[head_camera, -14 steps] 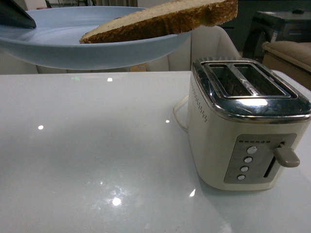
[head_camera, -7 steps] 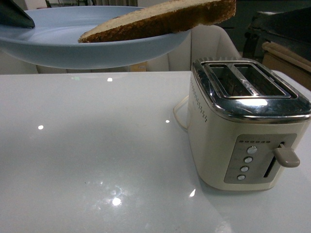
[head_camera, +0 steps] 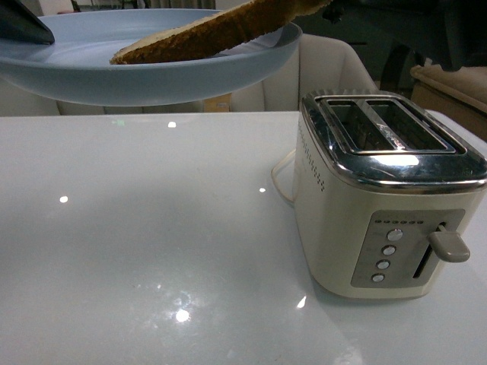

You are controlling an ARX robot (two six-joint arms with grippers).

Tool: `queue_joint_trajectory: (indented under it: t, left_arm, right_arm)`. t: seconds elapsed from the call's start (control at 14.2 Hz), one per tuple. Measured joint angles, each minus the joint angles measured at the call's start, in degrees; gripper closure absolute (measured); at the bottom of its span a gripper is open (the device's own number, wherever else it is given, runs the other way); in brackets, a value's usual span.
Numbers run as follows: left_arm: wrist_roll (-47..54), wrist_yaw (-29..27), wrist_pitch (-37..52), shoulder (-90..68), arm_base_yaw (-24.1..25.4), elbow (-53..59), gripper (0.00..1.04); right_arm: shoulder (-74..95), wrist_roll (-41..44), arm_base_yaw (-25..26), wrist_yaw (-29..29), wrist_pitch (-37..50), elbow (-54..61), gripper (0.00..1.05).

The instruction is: Left arm holds plate, right arm toasts bread

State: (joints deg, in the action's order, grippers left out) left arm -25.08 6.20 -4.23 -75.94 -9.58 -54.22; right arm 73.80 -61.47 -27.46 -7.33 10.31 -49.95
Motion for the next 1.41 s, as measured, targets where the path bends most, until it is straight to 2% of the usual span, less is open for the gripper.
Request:
queue_joint_trajectory:
  t: [0.21, 0.28, 0.49, 0.57, 0.78, 0.92, 0.99, 1.13, 1.41]
  left_arm:
    - [0.0, 0.0, 0.0, 0.0, 0.0, 0.0, 1.02]
    - [0.0, 0.0, 0.0, 0.0, 0.0, 0.0, 1.02]
    - [0.0, 0.02, 0.0, 0.0, 0.0, 0.0, 1.02]
    - [0.0, 0.02, 0.02, 0.0, 0.0, 0.0, 1.02]
    - [-0.02, 0.02, 0.02, 0.0, 0.0, 0.0, 1.02]
    - [-0.02, 0.02, 0.04, 0.0, 0.0, 0.0, 1.02]
    - [-0.02, 0.02, 0.02, 0.0, 0.0, 0.0, 1.02]
    - [0.0, 0.02, 0.02, 0.0, 0.0, 0.0, 1.02]
    - [0.0, 0.13, 0.04, 0.0, 0.04, 0.0, 1.02]
  right_arm:
    - [-0.02, 0.0, 0.09, 0.0, 0.07, -0.02, 0.95]
    - [-0.02, 0.0, 0.15, 0.0, 0.0, -0.02, 1.02]
    - [-1.25, 1.2, 1.36, 2.38, -1.9, -0.68, 1.02]
    - [-2.8, 5.35, 1.77, 6.75, -3.52, -1.6, 1.02]
    - [-8.46, 23.26, 2.27, 21.2, -1.62, -3.98, 1.02]
    - [-9.14, 40.7, 2.49, 30.77, 5.73, -4.37, 1.02]
    - [-8.83, 48.5, 2.99, 31.89, 5.81, -4.33, 1.02]
    - [-6.14, 55.74, 4.74, 30.12, 3.39, -3.54, 1.02]
    - [1.27, 51.34, 7.28, 23.71, 3.41, -2.29, 1.02]
